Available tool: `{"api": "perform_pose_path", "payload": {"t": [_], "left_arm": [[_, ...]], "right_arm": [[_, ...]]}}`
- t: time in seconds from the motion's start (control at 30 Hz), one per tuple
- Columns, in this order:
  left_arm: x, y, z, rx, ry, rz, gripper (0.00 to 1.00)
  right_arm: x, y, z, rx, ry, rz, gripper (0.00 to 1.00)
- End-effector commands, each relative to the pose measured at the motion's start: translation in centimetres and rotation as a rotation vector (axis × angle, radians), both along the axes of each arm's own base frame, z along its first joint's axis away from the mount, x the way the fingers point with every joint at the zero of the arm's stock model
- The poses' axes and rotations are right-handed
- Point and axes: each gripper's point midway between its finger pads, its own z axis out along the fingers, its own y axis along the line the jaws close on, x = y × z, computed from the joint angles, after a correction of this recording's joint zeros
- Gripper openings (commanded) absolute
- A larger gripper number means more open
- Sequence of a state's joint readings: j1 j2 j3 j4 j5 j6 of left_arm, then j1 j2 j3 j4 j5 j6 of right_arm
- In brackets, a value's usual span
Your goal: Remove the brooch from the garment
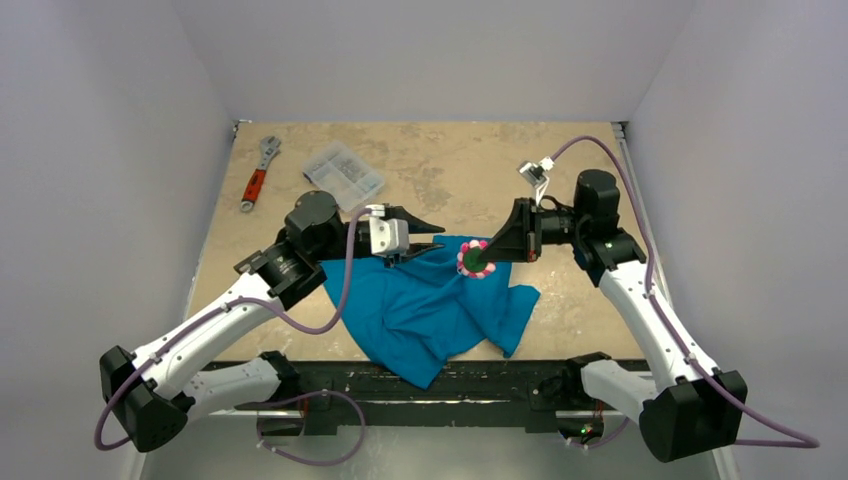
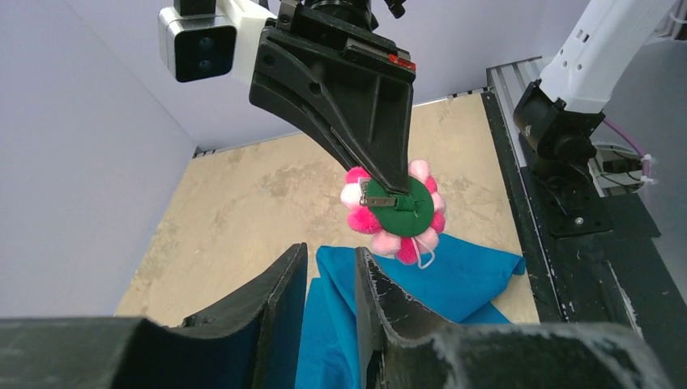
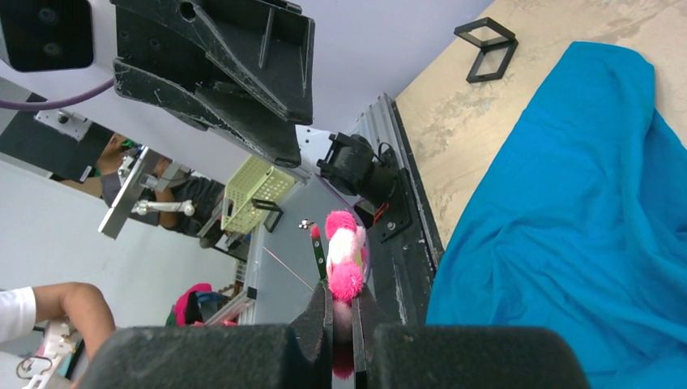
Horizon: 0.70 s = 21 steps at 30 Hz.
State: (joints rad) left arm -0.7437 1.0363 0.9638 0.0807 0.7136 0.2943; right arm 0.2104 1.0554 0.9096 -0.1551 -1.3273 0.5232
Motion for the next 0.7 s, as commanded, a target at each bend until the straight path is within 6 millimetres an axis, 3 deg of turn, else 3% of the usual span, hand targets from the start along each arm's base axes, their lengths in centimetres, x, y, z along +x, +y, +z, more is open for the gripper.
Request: {"api": "perform_pose_path", "payload": {"t": [0.0,0.27,0.67], "left_arm": [[0.6,-0.5,2.8,-0.038,-0.132,0.022,0.27],[-1.2,-1.8,2.0,-0.002,-0.204,-0.055,0.28],[-1.5,-3.0,1.7,0.019,-0.169,-0.080,0.25]], "right_arm": [[-0.4,0.2,0.2,0.015,-0.031,0.026,0.00],[-0.4,0.4,0.3,0.018,-0.032,0.034,0.00],[-0.5,0.7,0.5,0.020,-0.048,0.047,0.00]]}}
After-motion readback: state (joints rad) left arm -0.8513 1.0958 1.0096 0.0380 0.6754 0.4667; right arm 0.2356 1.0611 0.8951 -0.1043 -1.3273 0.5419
